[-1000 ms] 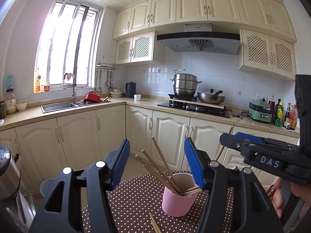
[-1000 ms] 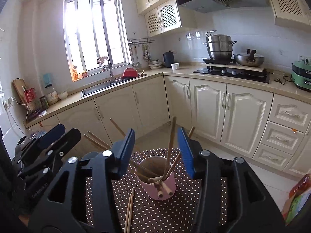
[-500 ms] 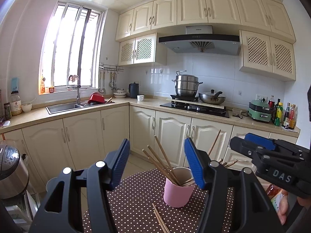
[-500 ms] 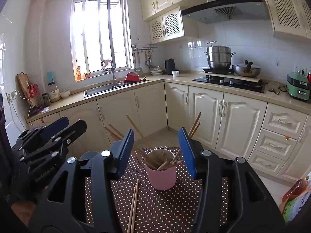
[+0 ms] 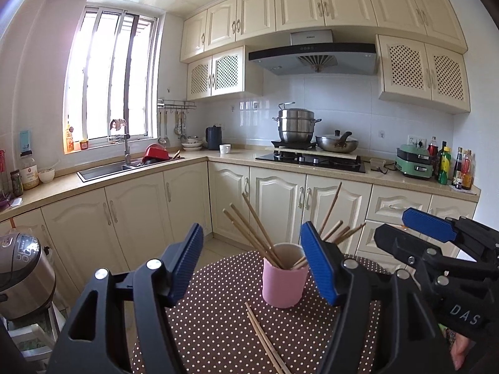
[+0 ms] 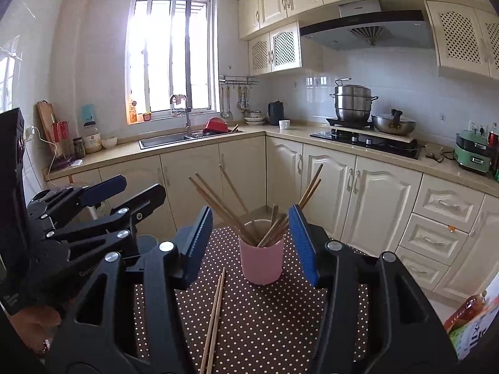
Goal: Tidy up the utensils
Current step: 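Move both open tools down toward the remaining chopsticks on the table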
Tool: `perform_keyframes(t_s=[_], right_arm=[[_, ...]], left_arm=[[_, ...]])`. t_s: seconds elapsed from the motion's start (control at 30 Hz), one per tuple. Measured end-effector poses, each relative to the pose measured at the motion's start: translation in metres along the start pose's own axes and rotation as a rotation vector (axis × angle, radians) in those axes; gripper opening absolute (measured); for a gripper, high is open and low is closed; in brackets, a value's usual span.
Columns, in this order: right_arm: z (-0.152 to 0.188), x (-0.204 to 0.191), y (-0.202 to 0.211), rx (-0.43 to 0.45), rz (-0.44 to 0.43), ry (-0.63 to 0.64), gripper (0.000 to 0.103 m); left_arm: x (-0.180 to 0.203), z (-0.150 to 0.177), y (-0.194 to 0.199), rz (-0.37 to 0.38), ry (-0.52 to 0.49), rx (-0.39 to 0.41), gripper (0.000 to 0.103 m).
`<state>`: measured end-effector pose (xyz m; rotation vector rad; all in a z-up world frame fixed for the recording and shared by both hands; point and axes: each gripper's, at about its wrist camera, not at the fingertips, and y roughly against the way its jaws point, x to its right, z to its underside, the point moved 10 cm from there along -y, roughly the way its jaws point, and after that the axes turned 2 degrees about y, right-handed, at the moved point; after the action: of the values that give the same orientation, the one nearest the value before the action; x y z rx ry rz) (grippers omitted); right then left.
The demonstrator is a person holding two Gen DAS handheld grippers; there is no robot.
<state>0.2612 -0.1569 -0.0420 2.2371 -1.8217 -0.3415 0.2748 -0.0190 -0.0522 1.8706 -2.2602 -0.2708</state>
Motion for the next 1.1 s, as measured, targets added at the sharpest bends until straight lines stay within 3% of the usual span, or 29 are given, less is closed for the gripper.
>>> perform_keyframes(t_s=[0.47, 0.9, 1.1], right_arm=[[0.085, -0.019, -0.033, -0.177, -0.052, 0.014, 0.052], [0.181, -0.032, -0.095, -0.466, -0.089, 0.022, 0.051], [0.208, -0.041, -0.114, -0.562, -0.113, 0.027, 0.036]], left_arm=[[-0.032, 0.101, -0.034, -0.019, 0.047, -0.255, 0.067], [-0.068, 0.178, -0.059, -0.056, 0.089, -0.418, 0.067], [-0.075, 0.19, -0.064, -0.065, 0.099, -0.444, 0.067]])
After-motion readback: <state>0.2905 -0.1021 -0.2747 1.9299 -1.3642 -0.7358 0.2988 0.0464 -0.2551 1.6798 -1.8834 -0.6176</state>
